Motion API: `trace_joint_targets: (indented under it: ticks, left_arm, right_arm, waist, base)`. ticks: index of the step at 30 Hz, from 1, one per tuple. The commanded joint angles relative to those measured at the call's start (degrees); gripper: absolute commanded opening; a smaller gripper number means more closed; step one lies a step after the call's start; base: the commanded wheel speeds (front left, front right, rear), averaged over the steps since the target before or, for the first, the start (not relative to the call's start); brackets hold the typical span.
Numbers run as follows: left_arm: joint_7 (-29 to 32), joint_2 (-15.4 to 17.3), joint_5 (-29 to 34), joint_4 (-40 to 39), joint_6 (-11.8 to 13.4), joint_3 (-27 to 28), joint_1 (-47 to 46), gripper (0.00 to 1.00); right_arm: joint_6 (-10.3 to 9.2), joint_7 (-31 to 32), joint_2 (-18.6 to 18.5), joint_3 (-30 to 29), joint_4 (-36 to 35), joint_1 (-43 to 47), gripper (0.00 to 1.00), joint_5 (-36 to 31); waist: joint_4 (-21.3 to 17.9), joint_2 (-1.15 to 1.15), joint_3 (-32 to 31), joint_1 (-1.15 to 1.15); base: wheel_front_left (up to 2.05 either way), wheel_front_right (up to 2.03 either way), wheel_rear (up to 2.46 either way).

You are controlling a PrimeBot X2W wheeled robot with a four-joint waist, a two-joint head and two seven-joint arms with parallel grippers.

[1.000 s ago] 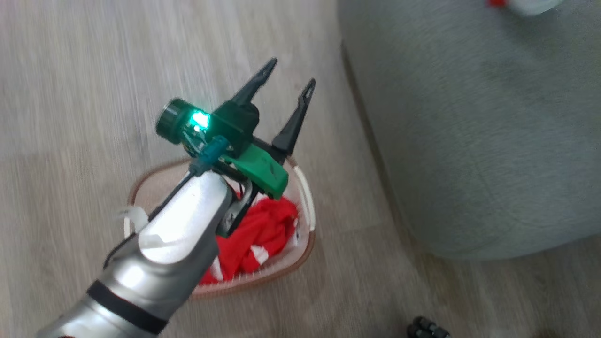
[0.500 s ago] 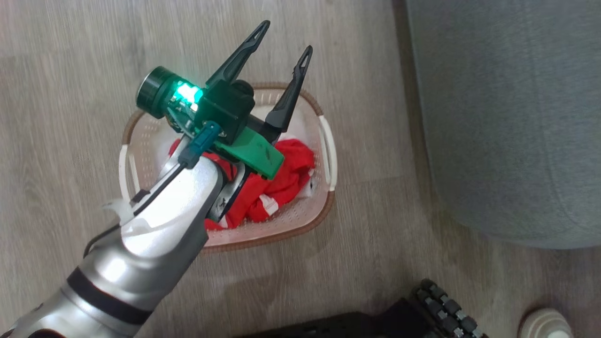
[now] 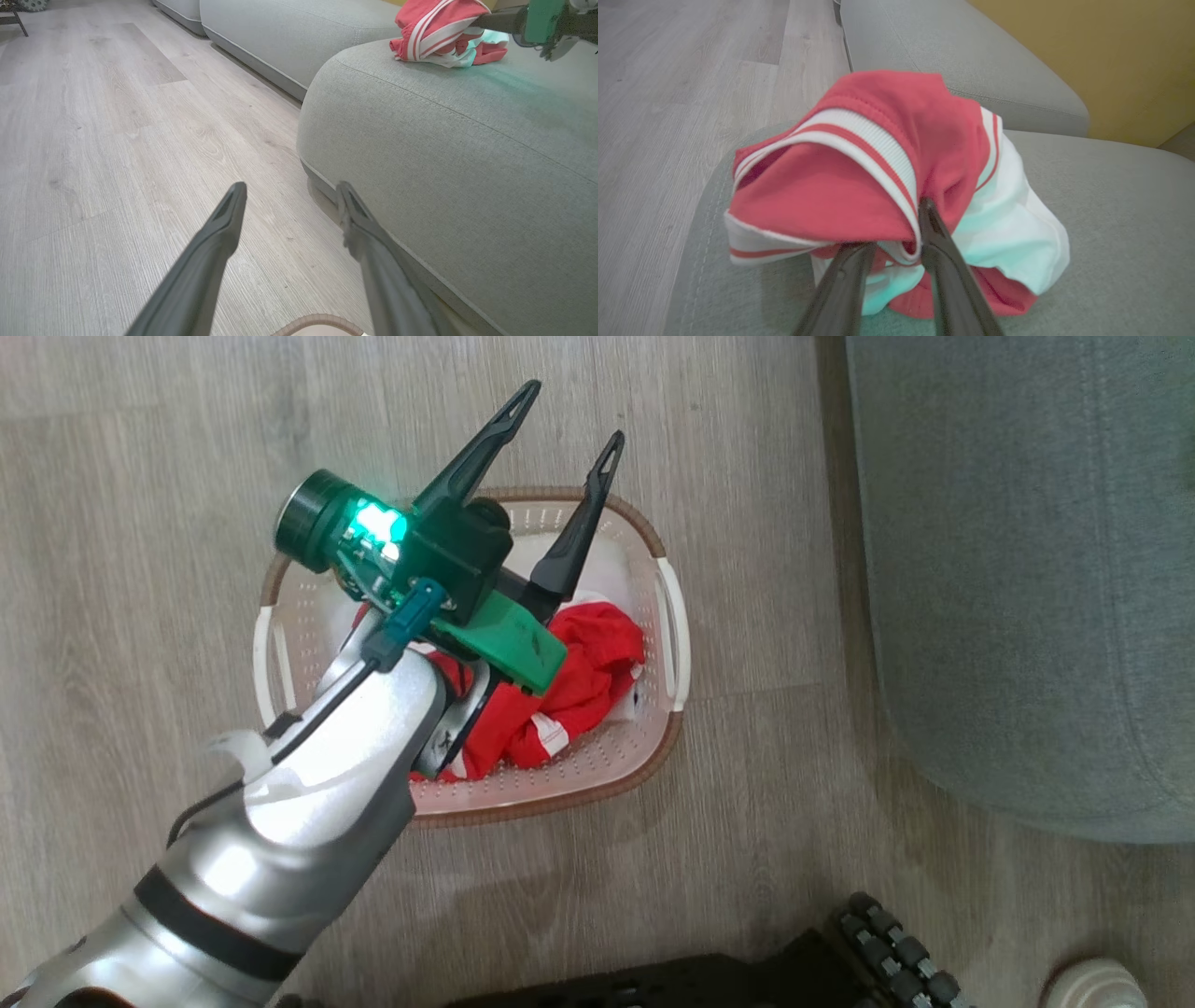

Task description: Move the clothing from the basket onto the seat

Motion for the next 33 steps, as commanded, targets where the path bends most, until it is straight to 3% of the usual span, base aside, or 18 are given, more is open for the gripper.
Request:
trace_joint_targets:
  ticks: [1,2,7,22,33]
  left_arm:
    - [-0.4,0.7,0.1,-1.2,0.2,1.3,-1.0,1.0]
    - [-0.6,0.6,-0.1,-1.0,0.2,1.4,-0.8,1.0]
    - [-1.5,0.3,-1.2,-0.1,0.4,2.0,0.5,1.0]
    - [-2.8,0.1,-5.1,-0.6,1.8,8.9,10.5,1.0]
    - [-2.9,0.8,-4.5,-1.4,3.0,16.1,21.0,1.0]
  right_arm:
    - [-0.02,-0.4,0.4,0.4,-2.1,2.3,0.96,-0.4]
    - [-0.02,-0.4,0.7,0.7,-2.4,3.0,1.0,-0.3]
    - [-0.02,-0.4,1.5,3.0,-4.8,6.6,1.0,1.4]
    - [-0.02,-0.4,-0.3,19.7,-15.9,19.1,1.0,12.3]
    - [-0.02,-0.4,4.1,26.6,-23.3,28.2,1.0,17.0]
  waist:
    - [0.0,0.0,-1.0,0.0]
    - [-0.1,0.0,-1.5,0.0]
    - [-0.3,0.0,-4.2,0.0]
    - [1.3,0.0,-19.3,0.0]
    - [5.7,0.0,-29.8,0.0]
  base:
    - [0.0,0.0,0.0]
    - [0.0,0.0,0.0]
    - [0.0,0.0,0.0]
    - [0.0,0.0,0.0]
    - [0.0,0.0,0.0]
